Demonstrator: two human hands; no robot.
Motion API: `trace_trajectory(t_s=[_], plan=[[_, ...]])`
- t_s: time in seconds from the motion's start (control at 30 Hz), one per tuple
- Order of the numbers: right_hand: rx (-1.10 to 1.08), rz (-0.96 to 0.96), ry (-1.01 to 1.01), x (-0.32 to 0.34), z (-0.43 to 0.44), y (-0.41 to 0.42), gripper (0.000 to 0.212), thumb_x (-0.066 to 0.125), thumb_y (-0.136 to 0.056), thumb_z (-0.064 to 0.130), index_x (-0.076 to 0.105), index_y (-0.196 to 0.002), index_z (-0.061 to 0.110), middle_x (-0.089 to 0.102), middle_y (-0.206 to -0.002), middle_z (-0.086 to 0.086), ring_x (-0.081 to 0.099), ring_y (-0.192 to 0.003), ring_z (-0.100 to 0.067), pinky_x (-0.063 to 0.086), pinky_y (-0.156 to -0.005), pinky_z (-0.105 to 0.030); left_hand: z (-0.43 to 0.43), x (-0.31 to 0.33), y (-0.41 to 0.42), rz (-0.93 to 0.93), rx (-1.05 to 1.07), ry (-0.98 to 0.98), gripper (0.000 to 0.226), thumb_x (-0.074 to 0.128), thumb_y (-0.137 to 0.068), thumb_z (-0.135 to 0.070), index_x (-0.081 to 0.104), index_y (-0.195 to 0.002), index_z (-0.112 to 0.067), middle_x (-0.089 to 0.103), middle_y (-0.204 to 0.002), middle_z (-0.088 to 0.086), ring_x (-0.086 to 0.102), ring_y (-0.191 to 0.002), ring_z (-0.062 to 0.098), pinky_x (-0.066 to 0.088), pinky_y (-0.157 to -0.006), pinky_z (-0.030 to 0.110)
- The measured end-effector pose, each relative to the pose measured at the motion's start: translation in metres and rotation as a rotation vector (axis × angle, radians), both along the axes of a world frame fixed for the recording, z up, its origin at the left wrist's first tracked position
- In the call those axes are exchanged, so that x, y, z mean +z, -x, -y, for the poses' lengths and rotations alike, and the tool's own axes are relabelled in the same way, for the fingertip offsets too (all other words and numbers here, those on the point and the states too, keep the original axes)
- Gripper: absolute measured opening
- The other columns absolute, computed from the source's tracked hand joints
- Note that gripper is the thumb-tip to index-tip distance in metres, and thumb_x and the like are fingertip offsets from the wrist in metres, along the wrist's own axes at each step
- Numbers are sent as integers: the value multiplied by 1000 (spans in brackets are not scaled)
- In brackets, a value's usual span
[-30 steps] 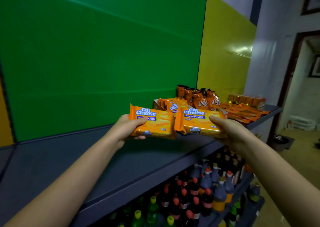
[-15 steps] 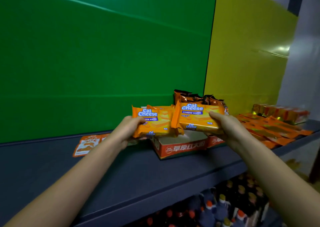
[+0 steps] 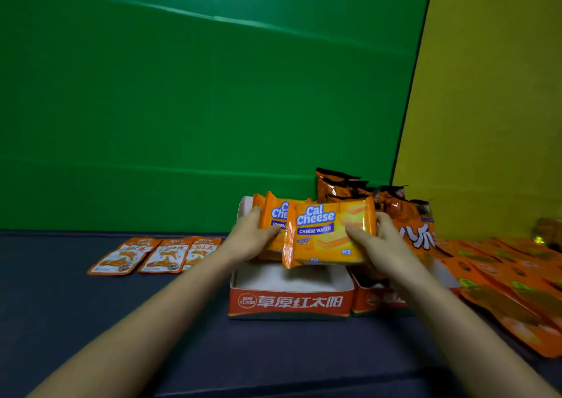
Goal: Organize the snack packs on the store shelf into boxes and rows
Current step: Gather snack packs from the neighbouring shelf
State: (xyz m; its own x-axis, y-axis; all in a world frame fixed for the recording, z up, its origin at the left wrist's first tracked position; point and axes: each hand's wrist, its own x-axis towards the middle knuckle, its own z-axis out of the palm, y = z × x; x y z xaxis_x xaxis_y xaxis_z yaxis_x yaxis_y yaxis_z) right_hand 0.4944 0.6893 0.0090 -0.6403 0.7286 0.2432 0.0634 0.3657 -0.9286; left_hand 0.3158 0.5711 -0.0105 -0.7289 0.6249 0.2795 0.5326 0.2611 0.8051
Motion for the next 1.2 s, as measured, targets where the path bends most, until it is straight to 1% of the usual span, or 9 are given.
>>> trace_trajectory(t_s=[0.1, 0.27, 0.4, 0.6, 0.7, 0.77, 0.9, 1.07, 1.2], plan=[[59, 36, -37, -11, -4, 7, 30, 56, -92, 27, 33, -111, 26, 59, -108, -1, 63, -95, -20, 52, -85, -35, -5, -1, 3, -48, 1, 50, 34, 61, -88, -20, 53, -118, -7, 62, -120, 13, 60, -106, 28, 48, -93, 38], [108, 96, -100, -14, -1, 12, 31, 54, -93, 26, 31, -114, 24, 56, -114, 0, 61, -100, -18, 52, -83, -32, -4, -3, 7, -298, 79, 249, 22, 64, -84, -28, 60, -96, -11, 67, -105, 13, 60, -90, 27, 41, -71, 27], [142, 160, -102, -12, 0, 14, 39, 55, -92, 28, 33, -123, 19, 58, -116, -2, 62, -105, -22, 51, -93, -43, 3, 2, 17, -526, 164, 354, 29, 71, -74, -39, 58, -85, -15, 69, -95, 10, 61, -90, 31, 40, -76, 32], [195, 208, -98, -19, 8, 29, 44, 58, -90, 30, 35, -126, 18, 60, -123, -6, 64, -104, -21, 52, -93, -43, 17, 2, 32, -491, 79, 224, 13, 59, -77, -5, 59, -72, -16, 62, -71, 6, 60, -74, 29, 33, -62, 25], [183, 292, -191, -20, 10, 33, 48, 60, -89, 32, 36, -128, 17, 57, -128, -5, 60, -111, -21, 50, -96, -41, 25, 2, 35, -479, 31, 102, 14, 58, -77, 3, 67, -85, -5, 59, -66, -1, 54, -59, 10, 32, -52, 12], [143, 354, -313, -20, 10, 34, 52, 62, -87, 32, 38, -129, 16, 54, -132, -4, 55, -118, -21, 46, -100, -41, 30, 1, 36, -492, 37, 17, 15, 58, -78, 5, 66, -87, -4, 58, -63, -9, 53, -55, -3, 34, -55, 2], [44, 419, -501, -23, 15, 38, 58, 65, -85, 33, 34, -130, 15, 51, -134, -4, 50, -124, -23, 38, -107, -44, 41, -3, 39, -544, 111, -84, 8, 62, -82, -4, 65, -89, -9, 64, -72, -5, 55, -63, 10, 43, -64, 23], [-22, 442, -600, -22, 13, 40, 67, 65, -85, 29, 25, -138, 20, 51, -134, -5, 53, -121, -23, 44, -100, -36, 55, -4, 40, -583, 153, -72, 10, 62, -83, -6, 64, -92, -9, 63, -77, -4, 54, -65, 15, 48, -67, 29], [-109, 514, -828, -25, 17, 44, 62, 59, -89, 25, 27, -141, 16, 44, -137, -8, 45, -125, -24, 41, -101, -33, 64, -6, 38, -602, 187, -26, 12, 60, -84, -8, 63, -95, -9, 67, -82, -1, 56, -69, 18, 51, -70, 35]])
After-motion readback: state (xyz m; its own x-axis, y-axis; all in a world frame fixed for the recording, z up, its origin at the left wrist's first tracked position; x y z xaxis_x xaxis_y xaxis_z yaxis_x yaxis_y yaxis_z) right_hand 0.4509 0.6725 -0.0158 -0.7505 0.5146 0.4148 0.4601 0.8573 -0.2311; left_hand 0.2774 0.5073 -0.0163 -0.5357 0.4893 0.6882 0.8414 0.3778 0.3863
